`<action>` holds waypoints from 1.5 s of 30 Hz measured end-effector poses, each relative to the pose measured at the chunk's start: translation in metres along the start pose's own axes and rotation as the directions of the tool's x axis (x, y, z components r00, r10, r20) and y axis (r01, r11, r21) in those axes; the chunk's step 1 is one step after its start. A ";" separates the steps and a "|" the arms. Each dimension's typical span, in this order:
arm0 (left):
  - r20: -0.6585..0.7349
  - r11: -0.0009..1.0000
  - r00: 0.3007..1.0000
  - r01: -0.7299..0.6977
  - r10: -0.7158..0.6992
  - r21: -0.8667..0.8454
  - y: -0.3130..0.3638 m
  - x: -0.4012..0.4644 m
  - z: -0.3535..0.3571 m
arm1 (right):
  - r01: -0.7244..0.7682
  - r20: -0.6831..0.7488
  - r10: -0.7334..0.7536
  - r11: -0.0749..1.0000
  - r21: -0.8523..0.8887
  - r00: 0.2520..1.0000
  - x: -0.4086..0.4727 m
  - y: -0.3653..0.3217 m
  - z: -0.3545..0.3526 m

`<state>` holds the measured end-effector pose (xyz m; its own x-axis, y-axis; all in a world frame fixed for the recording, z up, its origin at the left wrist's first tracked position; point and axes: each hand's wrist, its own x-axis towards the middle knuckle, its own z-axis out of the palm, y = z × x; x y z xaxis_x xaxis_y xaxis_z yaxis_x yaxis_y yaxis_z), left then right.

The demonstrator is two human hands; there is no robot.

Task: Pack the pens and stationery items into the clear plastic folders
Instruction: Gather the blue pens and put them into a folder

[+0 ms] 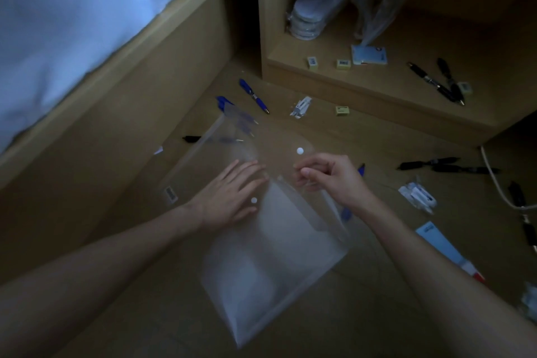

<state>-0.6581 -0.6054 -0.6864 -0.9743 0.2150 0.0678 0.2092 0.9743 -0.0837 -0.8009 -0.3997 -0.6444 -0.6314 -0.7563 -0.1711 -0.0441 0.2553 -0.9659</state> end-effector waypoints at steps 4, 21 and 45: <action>-0.024 1.000 1.000 0.012 -0.012 0.004 0.002 0.002 -0.001 | -0.001 -0.009 0.001 0.999 0.037 1.000 -0.001 0.000 0.000; 0.019 0.999 0.999 -0.039 0.039 0.001 0.009 -0.023 0.021 | -0.048 -0.007 0.048 0.997 -0.057 0.999 0.000 0.012 0.011; -0.156 0.999 0.986 -0.051 0.052 0.011 0.026 -0.011 0.026 | -0.097 0.034 0.098 0.994 -0.045 0.995 0.005 0.017 0.017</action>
<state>-0.6438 -0.5838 -0.7153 -0.9369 0.2734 0.2178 0.2576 0.9612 -0.0984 -0.7914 -0.4093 -0.6652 -0.6063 -0.7474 -0.2716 -0.0174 0.3540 -0.9351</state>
